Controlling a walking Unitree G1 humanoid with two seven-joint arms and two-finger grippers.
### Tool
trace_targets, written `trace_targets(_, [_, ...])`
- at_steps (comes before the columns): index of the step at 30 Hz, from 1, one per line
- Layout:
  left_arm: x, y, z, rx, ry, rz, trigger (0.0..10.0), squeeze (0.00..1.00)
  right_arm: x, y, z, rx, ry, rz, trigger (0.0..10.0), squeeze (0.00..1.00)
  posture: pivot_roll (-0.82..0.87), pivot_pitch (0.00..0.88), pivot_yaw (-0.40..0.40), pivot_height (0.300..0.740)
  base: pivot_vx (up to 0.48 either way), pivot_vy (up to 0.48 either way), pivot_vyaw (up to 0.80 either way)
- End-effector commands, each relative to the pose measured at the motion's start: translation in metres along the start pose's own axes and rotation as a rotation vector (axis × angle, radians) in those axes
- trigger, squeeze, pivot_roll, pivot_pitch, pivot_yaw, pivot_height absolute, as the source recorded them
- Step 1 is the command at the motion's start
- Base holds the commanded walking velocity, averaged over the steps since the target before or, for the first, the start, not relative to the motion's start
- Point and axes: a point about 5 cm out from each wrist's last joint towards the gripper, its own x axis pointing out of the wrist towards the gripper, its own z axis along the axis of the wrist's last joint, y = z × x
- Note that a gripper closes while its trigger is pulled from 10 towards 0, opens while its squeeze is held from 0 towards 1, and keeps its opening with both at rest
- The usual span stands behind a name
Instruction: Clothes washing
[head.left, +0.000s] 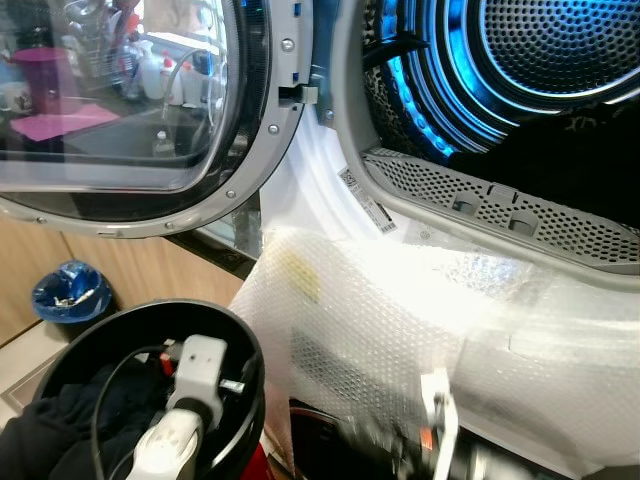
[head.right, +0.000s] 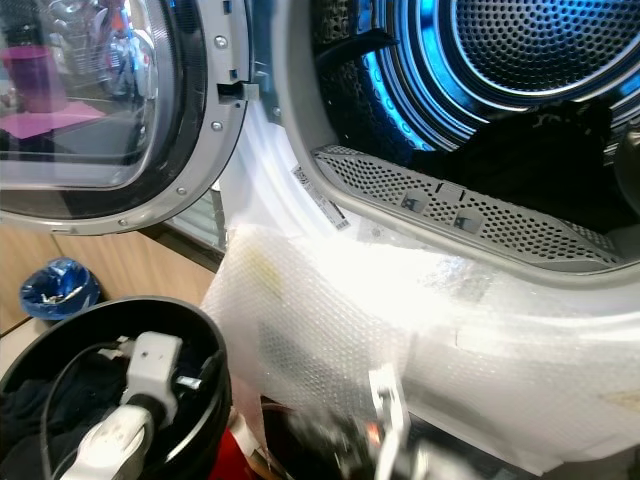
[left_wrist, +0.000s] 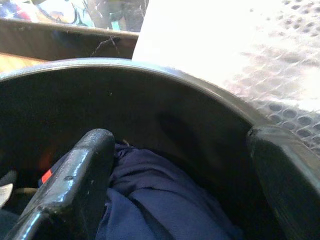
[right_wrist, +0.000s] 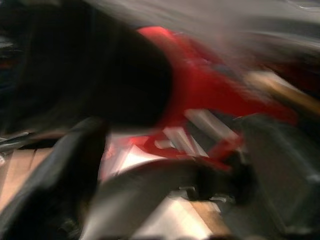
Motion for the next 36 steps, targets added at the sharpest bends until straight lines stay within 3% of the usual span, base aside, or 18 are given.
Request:
trace_targets(1, [-0.01, 0.001, 0.001, 0.002, -0.004, -0.003, 10.0, 0.0, -0.001, -0.015, 0.002, -0.053, -0.022, -0.127, 10.0, 0.0, 0.09, 0.09, -0.079, 0.74, 0.0, 0.0, 0.0])
trace_targets(6, [-0.034, 0.021, 0.047, -0.001, -0.198, -0.001, 10.0, 0.0, -0.004, -0.049, -0.05, -0.025, 0.1, -0.414, 10.0, 0.0, 0.12, 0.084, -0.08, 0.74, 0.0, 0.0, 0.0])
trace_targets(11, [-0.041, 0.025, 0.073, 0.023, -0.239, -0.103, 10.0, 0.0, -0.003, -0.05, -0.067, -0.037, 0.172, -0.463, 10.0, 0.0, 0.13, 0.085, -0.076, 0.74, 0.0, 0.0, 0.0])
trace_targets(14, [-0.049, 0.031, 0.086, 0.075, -0.191, -0.284, 10.0, 0.0, -0.002, -0.049, -0.085, -0.124, 0.29, -0.483, 10.0, 0.0, 0.13, 0.087, -0.071, 0.74, 0.0, 0.0, 0.0])
trace_targets(17, [-0.053, 0.042, 0.094, 0.097, -0.17, -0.324, 10.0, 0.0, -0.004, -0.051, -0.095, -0.194, 0.369, -0.514, 10.0, 0.0, 0.13, 0.086, -0.066, 0.74, 0.0, 0.0, 0.0])
trace_targets(19, [-0.061, 0.054, 0.102, 0.154, -0.125, -0.379, 10.0, 0.0, -0.003, -0.05, -0.099, -0.206, 0.385, -0.509, 10.0, 0.0, 0.14, 0.086, -0.06, 0.74, 0.0, 0.0, 0.0])
trace_targets(21, [-0.082, 0.072, 0.109, 0.262, 0.006, -0.526, 10.0, 0.0, -0.002, -0.05, -0.104, -0.235, 0.428, -0.531, 10.0, 0.0, 0.15, 0.088, -0.055, 0.74, 0.0, 0.0, 0.0])
trace_targets(22, [-0.082, 0.072, 0.109, 0.262, 0.006, -0.526, 10.0, 0.0, -0.002, -0.05, -0.104, -0.235, 0.428, -0.531, 10.0, 0.0, 0.15, 0.088, -0.055, 0.74, 0.0, 0.0, 0.0])
trace_targets(23, [-0.088, 0.076, 0.112, 0.273, 0.037, -0.561, 10.0, 0.07, -0.002, -0.05, -0.105, -0.24, 0.435, -0.533, 10.0, 0.0, 0.16, 0.09, -0.054, 0.74, 0.0, 0.0, 0.0])
trace_targets(24, [-0.095, 0.083, 0.114, 0.258, 0.067, -0.597, 10.0, 1.0, -0.001, -0.049, -0.106, -0.242, 0.438, -0.528, 10.0, 0.0, 0.16, 0.093, -0.052, 0.74, 0.0, 0.0, 0.0])
trace_targets(29, [-0.126, 0.097, 0.114, 0.24, 0.271, -0.803, 10.0, 1.0, 0.002, -0.048, -0.106, -0.266, 0.449, -0.536, 10.0, 0.0, 0.17, 0.094, -0.046, 0.74, 0.0, 0.0, 0.0])
trace_targets(35, [-0.137, 0.094, 0.1, 0.258, 0.454, -0.907, 10.0, 1.0, 0.003, -0.047, -0.107, -0.283, 0.46, -0.549, 10.0, 0.0, 0.17, 0.091, -0.041, 0.74, 0.0, 0.0, 0.0])
trace_targets(36, [-0.139, 0.098, 0.094, 0.315, 0.535, -0.89, 10.0, 1.0, 0.002, -0.048, -0.107, -0.29, 0.465, -0.555, 10.0, 0.0, 0.17, 0.091, -0.035, 0.74, 0.0, 0.0, 0.0])
